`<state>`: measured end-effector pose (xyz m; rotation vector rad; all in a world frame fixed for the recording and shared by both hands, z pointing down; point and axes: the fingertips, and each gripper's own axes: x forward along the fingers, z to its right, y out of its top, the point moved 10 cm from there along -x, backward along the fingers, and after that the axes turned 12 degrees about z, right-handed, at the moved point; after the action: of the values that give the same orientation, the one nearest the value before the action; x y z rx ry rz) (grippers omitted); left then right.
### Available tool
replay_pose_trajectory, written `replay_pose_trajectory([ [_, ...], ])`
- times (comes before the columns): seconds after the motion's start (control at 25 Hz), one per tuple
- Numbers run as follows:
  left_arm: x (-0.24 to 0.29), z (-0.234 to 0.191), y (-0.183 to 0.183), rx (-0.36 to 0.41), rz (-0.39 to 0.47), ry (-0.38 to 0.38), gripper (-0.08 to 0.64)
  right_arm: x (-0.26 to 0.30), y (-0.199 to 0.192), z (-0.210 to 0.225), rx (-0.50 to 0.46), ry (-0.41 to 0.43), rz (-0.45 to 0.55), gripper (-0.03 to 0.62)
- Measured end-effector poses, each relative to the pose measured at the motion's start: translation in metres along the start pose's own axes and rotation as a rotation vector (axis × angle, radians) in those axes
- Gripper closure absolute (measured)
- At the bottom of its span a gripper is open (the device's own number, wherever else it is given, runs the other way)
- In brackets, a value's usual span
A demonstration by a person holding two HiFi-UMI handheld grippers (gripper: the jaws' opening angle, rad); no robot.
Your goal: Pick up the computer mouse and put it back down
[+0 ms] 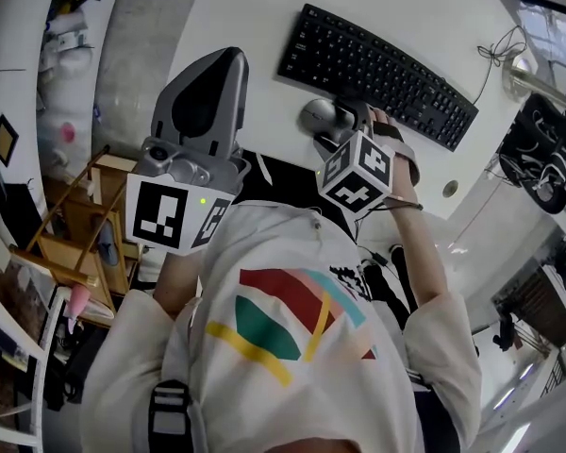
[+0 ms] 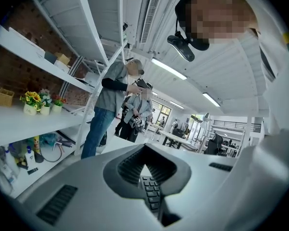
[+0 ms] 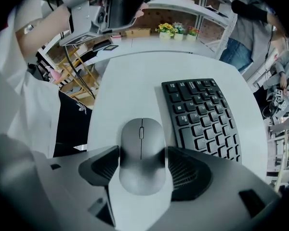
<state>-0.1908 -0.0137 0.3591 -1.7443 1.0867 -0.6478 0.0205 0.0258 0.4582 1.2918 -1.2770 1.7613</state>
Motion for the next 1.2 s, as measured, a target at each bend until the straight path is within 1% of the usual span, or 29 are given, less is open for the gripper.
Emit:
replay_pose_trajectory([
  [0.12,0.002,-0.004,0.002,0.008,0.003,0.003,0.514,0.001,0.001,0.0,0.0,0.001,-0.023,0.264],
  [0.28,0.0,-0.007,0.006,0.006,0.0,0.007,0.514,0.001,0.001,0.0,-0.005,0.004,-0.019,0.264],
  [0.48,0.004,-0.011,0.007,0.0,-0.002,-0.009,0.514,0.002,0.005,0.002,-0.001,0.009,-0.037,0.266],
  [0.56,0.007,-0.01,0.01,0.008,0.005,-0.016,0.514,0.001,0.005,0.004,0.0,0.016,-0.037,0.295],
  [0.8,0.009,-0.007,0.026,0.037,0.038,-0.018,0.514,-0.003,0.003,0.006,0.019,0.003,-0.012,0.302],
  [0.92,0.008,-0.005,0.035,0.048,0.05,-0.028,0.514,-0.017,0.016,0.01,0.051,-0.04,0.056,0.307],
  [1.08,0.01,0.002,0.052,0.06,0.085,-0.033,0.514,-0.056,0.045,0.027,0.084,-0.157,0.204,0.308],
  [1.2,0.021,0.017,0.07,0.071,0.122,-0.095,0.514,-0.095,0.059,0.041,0.129,-0.273,0.34,0.308],
])
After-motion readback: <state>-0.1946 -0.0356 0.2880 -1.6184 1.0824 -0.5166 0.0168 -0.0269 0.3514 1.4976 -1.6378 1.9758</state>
